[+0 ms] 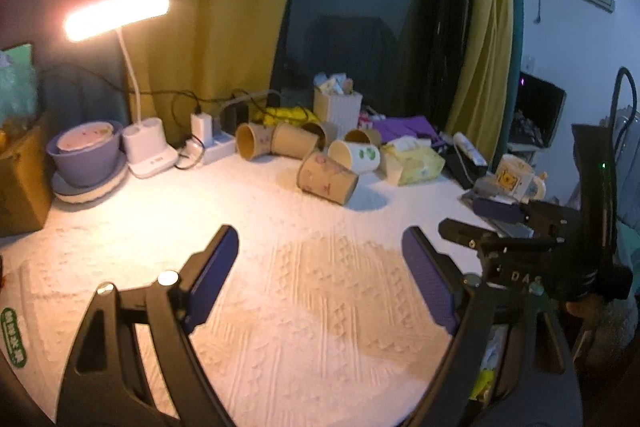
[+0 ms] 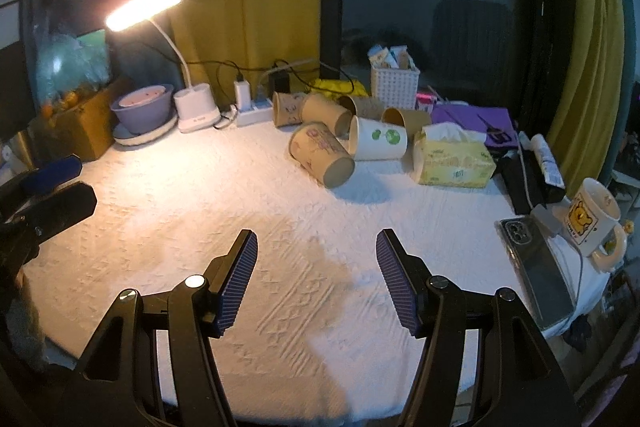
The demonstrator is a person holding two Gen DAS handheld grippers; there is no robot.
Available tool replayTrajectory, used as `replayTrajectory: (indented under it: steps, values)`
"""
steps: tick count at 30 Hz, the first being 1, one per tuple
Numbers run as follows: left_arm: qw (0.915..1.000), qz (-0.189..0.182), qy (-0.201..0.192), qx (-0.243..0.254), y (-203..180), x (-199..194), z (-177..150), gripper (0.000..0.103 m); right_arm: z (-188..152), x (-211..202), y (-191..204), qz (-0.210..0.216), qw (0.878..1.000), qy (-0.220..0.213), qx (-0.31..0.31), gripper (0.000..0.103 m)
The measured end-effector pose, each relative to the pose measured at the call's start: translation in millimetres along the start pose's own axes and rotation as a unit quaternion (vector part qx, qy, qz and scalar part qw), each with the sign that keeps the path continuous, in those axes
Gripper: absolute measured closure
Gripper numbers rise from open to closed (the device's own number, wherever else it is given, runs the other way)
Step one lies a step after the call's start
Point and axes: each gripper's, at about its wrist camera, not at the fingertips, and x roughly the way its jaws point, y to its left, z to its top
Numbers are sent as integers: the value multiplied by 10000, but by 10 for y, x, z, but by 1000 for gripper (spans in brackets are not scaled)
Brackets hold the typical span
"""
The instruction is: Flip cup upright
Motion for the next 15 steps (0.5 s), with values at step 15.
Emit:
replayTrajectory:
  steps: [15]
  values:
    - [9969,-81,759,-163,176,1411,801,18,587,872,-790,-220,9995,19,233,38]
